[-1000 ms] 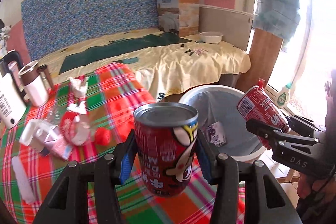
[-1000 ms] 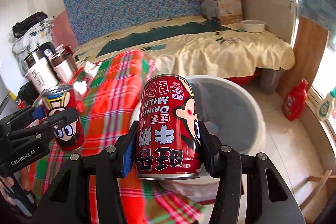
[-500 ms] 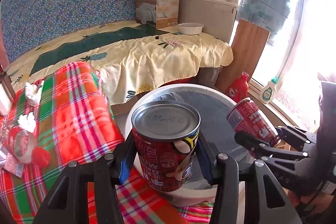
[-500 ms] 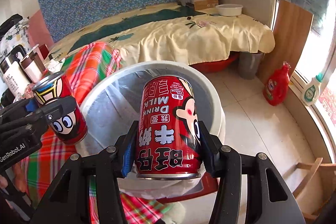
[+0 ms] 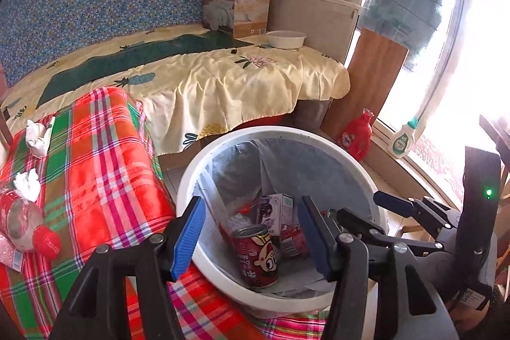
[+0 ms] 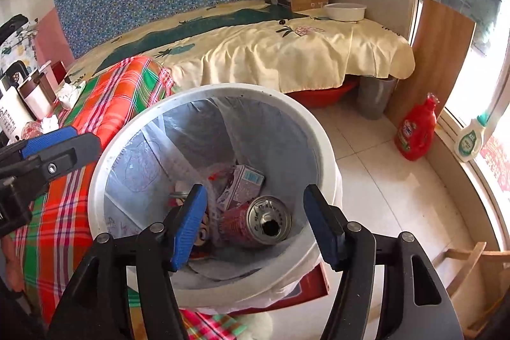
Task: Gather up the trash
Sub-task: 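Open both tools to drop the red cans into the bin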
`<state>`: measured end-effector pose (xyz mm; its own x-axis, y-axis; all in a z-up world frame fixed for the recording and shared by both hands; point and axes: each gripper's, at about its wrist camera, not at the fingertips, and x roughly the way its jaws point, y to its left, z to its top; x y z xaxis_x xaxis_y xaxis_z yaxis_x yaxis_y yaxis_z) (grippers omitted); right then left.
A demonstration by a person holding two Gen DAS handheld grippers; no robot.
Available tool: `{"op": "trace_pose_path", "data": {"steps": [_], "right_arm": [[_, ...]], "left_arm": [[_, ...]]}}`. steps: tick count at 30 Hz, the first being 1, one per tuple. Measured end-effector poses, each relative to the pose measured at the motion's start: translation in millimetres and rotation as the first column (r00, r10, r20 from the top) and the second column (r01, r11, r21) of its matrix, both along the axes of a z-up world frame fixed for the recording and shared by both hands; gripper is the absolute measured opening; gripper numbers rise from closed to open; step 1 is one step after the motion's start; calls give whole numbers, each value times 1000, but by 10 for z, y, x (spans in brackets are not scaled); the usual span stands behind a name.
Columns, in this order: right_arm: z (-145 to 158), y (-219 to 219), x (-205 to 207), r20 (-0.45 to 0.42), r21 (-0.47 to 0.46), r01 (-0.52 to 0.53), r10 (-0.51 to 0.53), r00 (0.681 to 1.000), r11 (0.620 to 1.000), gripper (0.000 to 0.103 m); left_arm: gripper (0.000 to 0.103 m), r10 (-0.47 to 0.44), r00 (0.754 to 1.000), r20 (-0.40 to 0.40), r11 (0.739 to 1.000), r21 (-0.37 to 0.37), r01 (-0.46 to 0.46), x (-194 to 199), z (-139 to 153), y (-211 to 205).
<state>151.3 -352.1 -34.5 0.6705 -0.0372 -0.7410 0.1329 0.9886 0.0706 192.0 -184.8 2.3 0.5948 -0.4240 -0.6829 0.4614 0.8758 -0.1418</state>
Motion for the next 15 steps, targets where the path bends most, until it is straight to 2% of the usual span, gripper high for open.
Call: {"op": "trace_pose_path", "data": {"steps": [15], "right_arm": [[309, 350, -268, 95, 31, -29, 26, 995, 999, 64]], "left_arm": [[60, 110, 992, 62, 994, 3, -110, -308, 209, 622]]}}
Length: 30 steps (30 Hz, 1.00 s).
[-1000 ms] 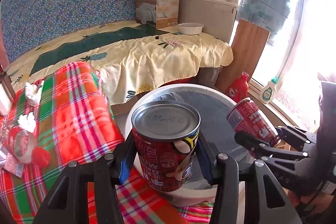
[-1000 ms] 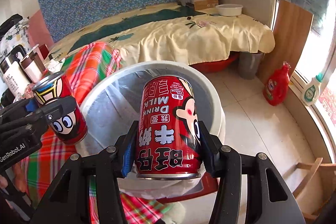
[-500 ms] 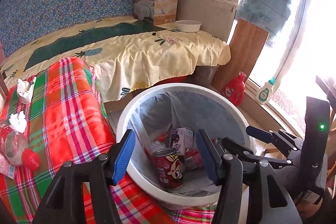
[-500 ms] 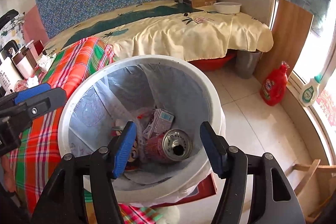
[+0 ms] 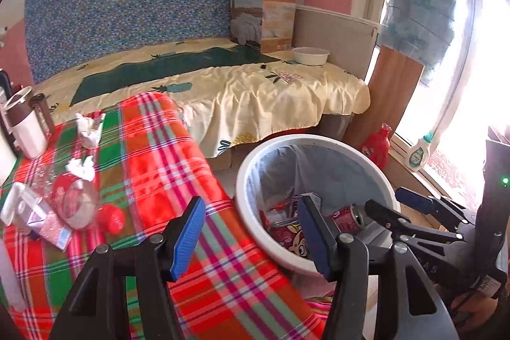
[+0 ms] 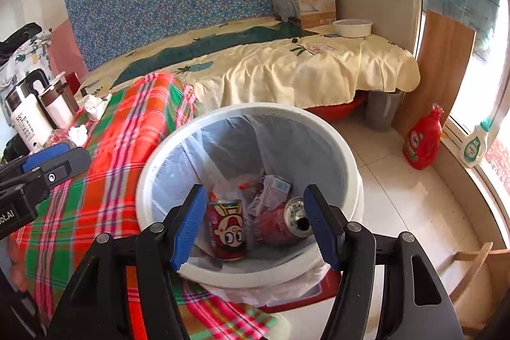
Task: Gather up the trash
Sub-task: 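Open both tools to drop the red cans into the bin, then move both tools back from the bin toward the table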
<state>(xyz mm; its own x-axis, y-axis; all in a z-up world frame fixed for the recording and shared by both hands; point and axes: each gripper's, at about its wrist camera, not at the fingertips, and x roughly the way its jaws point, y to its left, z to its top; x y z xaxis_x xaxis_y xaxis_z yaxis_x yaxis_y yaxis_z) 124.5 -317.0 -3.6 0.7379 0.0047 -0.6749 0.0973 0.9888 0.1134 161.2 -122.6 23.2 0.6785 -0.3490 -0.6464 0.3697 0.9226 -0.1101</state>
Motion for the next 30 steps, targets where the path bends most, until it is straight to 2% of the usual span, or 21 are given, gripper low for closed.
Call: {"op": "trace_pose_path", "data": {"steps": [7, 16, 30], "right_arm": [[159, 298, -91, 54, -2, -49, 49, 997, 999, 64], [193, 733, -102, 76, 6, -144, 143, 987, 990, 64], [202, 1350, 5, 88, -6, -279, 278, 957, 960, 64]], "left_arm": [[60, 83, 996, 29, 997, -1, -83, -166, 111, 422], [60, 182, 982, 54, 983, 12, -183, -362, 145, 934], [60, 323, 945, 59, 945, 38, -325, -545, 66, 1602]]}}
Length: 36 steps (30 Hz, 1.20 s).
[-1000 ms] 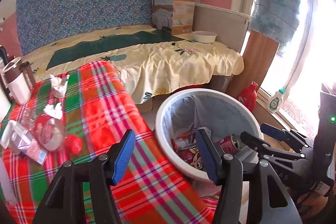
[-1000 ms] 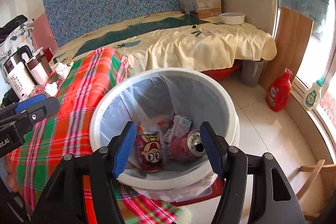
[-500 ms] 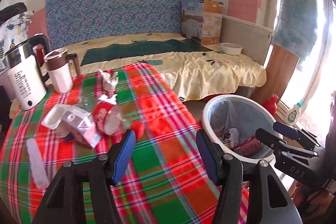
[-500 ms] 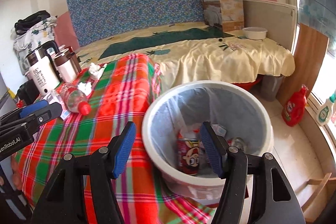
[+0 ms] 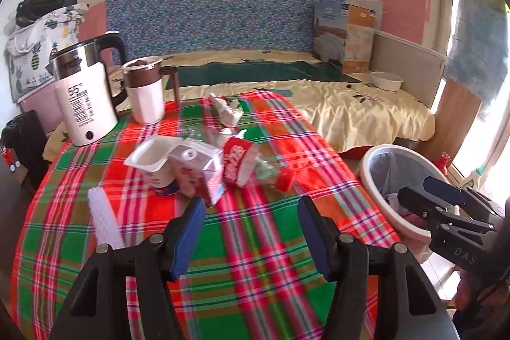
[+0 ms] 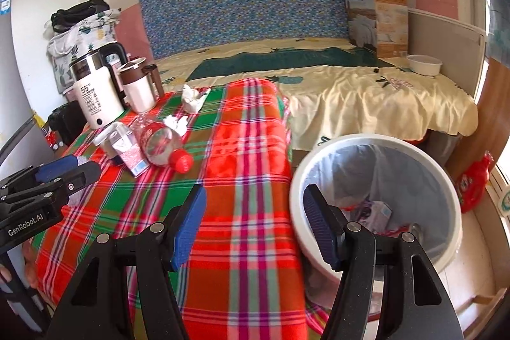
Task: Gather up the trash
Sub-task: 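Move both tools back from the bin toward the table, then grasp the Coca-Cola bottle with the right tool while the left tool grasps the foam net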
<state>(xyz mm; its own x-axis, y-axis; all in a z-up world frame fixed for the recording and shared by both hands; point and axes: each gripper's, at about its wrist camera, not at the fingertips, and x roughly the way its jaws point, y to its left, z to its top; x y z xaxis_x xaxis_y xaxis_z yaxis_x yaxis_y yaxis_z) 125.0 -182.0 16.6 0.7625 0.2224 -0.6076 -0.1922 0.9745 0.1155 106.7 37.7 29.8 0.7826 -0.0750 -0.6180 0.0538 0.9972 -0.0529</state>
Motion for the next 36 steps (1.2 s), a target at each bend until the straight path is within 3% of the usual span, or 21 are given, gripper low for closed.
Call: {"op": "trace_pose_path", "data": {"steps": [19, 36], "right_arm": [[-152, 896, 517, -59, -43, -223, 221, 974, 974, 64], [-357, 1432, 1306, -126, -83, -382, 370, 920, 921, 64]], "left_arm": [[60, 225, 971, -80, 973, -42, -228, -41, -297, 1075], [62, 250, 954, -167, 962, -67, -264, 240, -631, 1474]]}}
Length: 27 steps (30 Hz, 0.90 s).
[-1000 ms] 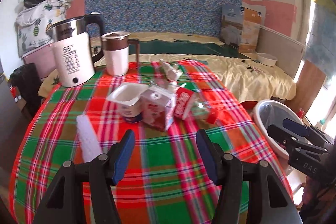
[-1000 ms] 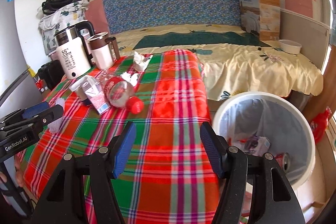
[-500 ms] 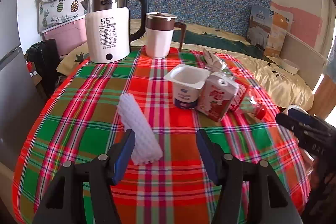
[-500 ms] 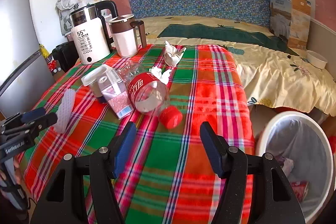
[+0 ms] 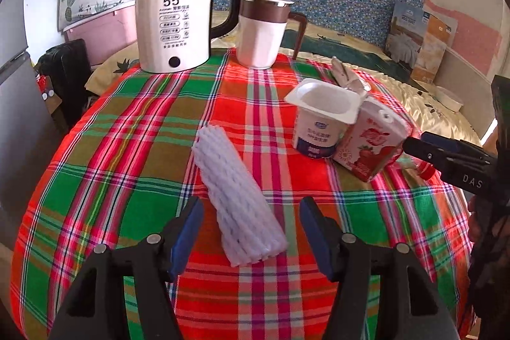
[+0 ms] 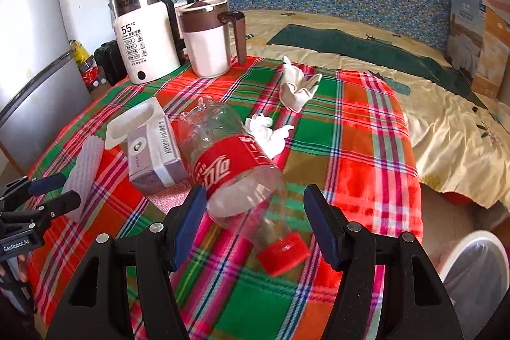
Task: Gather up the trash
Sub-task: 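Grasp the Coca-Cola bottle with the right tool while the left tool grasps the foam net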
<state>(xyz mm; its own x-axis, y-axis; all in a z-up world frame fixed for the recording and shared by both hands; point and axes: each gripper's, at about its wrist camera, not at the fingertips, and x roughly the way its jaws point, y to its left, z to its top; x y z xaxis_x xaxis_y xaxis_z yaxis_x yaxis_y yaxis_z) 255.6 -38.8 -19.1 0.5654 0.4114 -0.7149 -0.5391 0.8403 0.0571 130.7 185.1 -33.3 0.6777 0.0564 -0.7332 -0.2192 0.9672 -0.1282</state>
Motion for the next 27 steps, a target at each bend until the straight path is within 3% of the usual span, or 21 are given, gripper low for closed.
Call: {"op": "trace_pose_path", "data": {"steps": [11, 19, 27], "right_arm": [[-169, 256, -43, -130, -3, -88, 86, 988, 996, 65], [-133, 330, 63, -65, -36, -18, 15, 998, 999, 65], [-174, 355, 90, -81, 11, 13, -12, 997, 1000, 65]], "left_arm": [[62, 14, 1000, -10, 999, -38, -15, 10, -70, 121], [62, 9, 1000, -24, 998, -59, -10, 62, -123, 152], [62, 25, 999, -22, 994, -108, -27, 120, -155, 220]]}}
